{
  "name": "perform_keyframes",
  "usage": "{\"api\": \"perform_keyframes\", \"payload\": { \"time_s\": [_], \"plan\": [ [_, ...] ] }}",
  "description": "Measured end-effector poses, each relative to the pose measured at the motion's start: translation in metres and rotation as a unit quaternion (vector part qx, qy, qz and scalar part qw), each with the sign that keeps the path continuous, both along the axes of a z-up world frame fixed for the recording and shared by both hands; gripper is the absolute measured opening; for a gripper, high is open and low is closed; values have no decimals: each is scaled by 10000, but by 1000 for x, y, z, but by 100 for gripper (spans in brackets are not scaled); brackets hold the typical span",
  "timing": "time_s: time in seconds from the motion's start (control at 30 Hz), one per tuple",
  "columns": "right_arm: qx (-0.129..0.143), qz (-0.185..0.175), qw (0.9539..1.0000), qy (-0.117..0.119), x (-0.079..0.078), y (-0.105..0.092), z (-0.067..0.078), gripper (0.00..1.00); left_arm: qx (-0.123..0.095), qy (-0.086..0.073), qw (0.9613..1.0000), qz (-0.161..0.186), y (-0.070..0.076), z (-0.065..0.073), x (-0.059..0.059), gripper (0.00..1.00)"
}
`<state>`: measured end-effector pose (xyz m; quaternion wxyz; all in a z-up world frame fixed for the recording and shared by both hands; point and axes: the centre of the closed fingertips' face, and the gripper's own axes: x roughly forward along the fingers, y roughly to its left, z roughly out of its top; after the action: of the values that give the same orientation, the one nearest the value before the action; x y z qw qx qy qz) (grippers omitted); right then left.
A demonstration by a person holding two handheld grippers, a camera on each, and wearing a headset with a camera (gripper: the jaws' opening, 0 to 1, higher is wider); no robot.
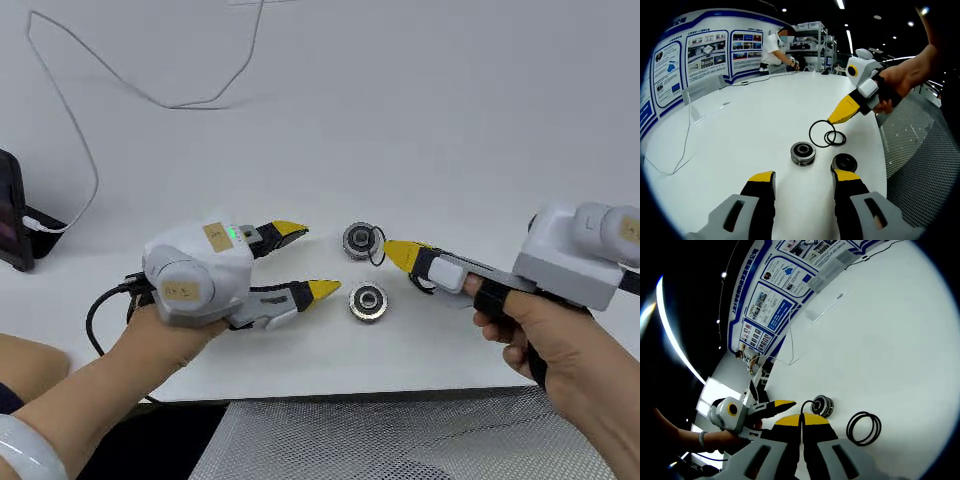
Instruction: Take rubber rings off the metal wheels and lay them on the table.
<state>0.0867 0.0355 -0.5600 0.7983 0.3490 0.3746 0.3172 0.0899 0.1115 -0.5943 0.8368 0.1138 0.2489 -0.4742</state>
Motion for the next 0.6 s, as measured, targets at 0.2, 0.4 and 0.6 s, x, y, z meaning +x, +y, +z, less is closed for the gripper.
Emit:
{"api": "perform_keyframes", "payload": {
  "time_s": [0.2, 0.4, 0.6],
  "plan": [
    [-126, -124, 9998, 112, -6, -18, -9, 1, -24, 42, 10000, 55, 3, 0, -5, 51],
    [-493, -181, 9985, 152, -9, -33, -23, 2, -62, 52, 9999, 70, 5, 1, -10, 53],
    [-991, -80, 9950, -55, -10, -45, -29, 2, -73, 63, 9999, 106, 9, 2, -12, 53]
  ]
}}
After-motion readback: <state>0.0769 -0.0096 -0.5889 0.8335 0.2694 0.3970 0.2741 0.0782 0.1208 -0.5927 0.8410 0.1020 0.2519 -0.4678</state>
